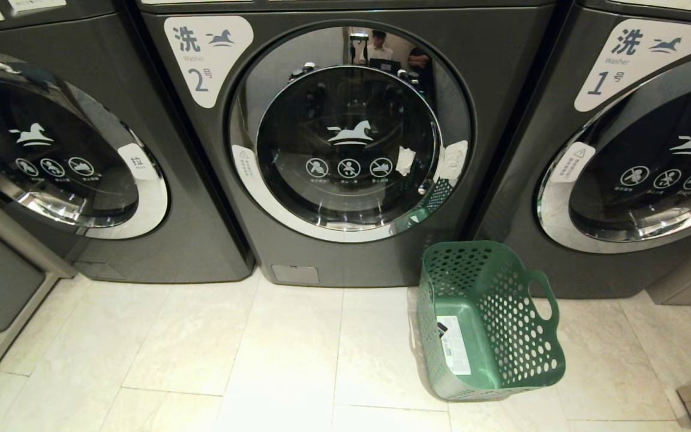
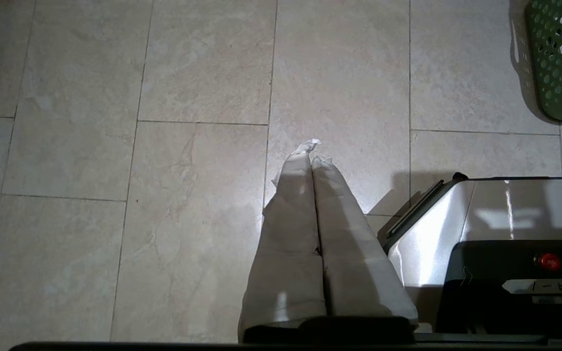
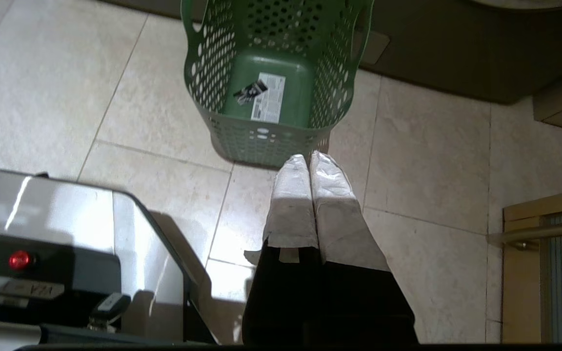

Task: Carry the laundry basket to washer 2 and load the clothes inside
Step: Press the washing machine switch

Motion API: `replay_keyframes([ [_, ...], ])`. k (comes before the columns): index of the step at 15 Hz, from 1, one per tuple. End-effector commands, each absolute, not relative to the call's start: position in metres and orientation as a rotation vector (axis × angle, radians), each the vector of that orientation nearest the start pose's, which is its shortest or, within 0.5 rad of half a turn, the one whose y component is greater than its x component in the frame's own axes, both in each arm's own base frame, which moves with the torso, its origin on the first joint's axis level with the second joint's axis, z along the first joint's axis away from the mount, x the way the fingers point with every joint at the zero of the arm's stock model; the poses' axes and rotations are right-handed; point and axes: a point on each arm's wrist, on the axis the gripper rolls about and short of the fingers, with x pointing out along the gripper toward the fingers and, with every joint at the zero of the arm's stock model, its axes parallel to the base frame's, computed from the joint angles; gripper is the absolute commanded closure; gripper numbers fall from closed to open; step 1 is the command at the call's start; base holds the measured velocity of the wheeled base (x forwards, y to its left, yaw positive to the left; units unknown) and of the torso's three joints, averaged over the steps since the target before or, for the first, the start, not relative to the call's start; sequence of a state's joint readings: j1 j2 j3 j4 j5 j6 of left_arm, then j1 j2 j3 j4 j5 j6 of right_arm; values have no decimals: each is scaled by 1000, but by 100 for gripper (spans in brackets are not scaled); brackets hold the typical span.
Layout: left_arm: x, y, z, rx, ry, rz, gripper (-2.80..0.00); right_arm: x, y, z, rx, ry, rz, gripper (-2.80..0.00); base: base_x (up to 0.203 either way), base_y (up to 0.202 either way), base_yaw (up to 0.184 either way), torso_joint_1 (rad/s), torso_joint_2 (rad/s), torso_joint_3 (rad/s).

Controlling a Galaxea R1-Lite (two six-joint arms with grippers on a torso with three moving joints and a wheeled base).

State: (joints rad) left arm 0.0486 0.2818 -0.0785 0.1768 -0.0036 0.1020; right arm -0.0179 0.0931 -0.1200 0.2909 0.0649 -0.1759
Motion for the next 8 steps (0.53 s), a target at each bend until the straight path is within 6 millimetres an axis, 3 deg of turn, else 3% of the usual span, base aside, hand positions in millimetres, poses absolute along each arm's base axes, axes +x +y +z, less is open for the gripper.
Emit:
replay_keyframes([
  [1,-6,-1,78,95,345,2,0,-34,1,76,-99,169,26,0,0,0,0,0,0,0],
  [5,-9,-1,78,133,290,-53,0,-33,1,77,-90,166,50,0,0,0,0,0,0,0],
  [8,-21,-1,76,140,143,-54,0,-33,1,77,-135,165,57,0,0,0,0,0,0,0],
])
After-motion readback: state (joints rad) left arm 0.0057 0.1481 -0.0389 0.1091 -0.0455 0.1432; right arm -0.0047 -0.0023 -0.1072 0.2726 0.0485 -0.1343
